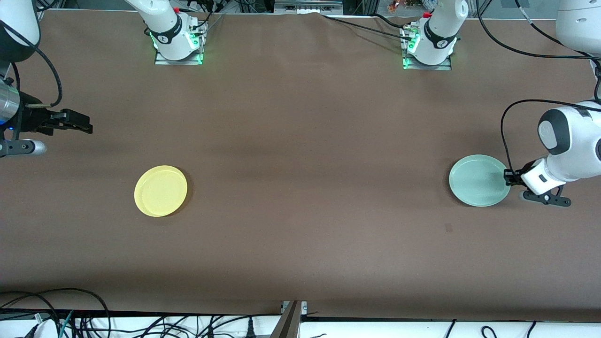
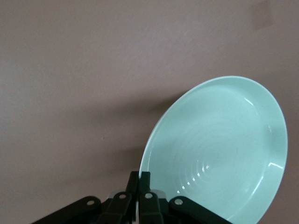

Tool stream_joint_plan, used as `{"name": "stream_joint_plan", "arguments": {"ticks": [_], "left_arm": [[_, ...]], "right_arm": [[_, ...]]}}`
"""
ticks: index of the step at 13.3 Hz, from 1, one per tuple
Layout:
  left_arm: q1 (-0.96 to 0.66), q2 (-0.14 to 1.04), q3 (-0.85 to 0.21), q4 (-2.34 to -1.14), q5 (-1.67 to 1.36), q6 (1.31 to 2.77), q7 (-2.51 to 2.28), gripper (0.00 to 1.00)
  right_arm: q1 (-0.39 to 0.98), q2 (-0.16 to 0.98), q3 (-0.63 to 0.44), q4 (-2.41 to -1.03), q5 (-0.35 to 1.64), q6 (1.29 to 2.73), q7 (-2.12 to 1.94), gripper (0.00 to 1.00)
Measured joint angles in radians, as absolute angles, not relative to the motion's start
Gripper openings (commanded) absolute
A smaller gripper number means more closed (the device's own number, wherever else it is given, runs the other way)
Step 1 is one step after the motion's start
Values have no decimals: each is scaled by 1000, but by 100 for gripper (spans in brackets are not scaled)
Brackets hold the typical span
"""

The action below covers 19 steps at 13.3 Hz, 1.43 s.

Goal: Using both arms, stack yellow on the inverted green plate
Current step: 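Lift the green plate with the left gripper while the right gripper grasps the yellow plate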

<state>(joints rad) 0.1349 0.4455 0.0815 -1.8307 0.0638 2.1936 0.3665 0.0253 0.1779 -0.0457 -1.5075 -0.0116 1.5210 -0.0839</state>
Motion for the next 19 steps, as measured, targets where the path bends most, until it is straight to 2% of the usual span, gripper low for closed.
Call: {"name": "stream_joint_plan", "arguments": {"ticks": [3, 8, 14, 19], "left_arm": [[16, 426, 76, -1746, 133, 2083, 207, 0], [-215, 416, 70, -1617, 194, 1873, -94, 0], [-576, 442, 65, -1536, 353, 1764, -576, 0], [-775, 542, 67, -1443, 564, 1676, -755, 0]], "right_arm": [[14, 222, -54, -1510, -15, 1520, -84, 100], [-17, 364, -62, -1513, -33, 1562, -84, 100], [-64, 559, -63, -1561, 4, 1796, -95, 100], [-113, 629, -60, -1652, 83, 2019, -174, 100]]}}
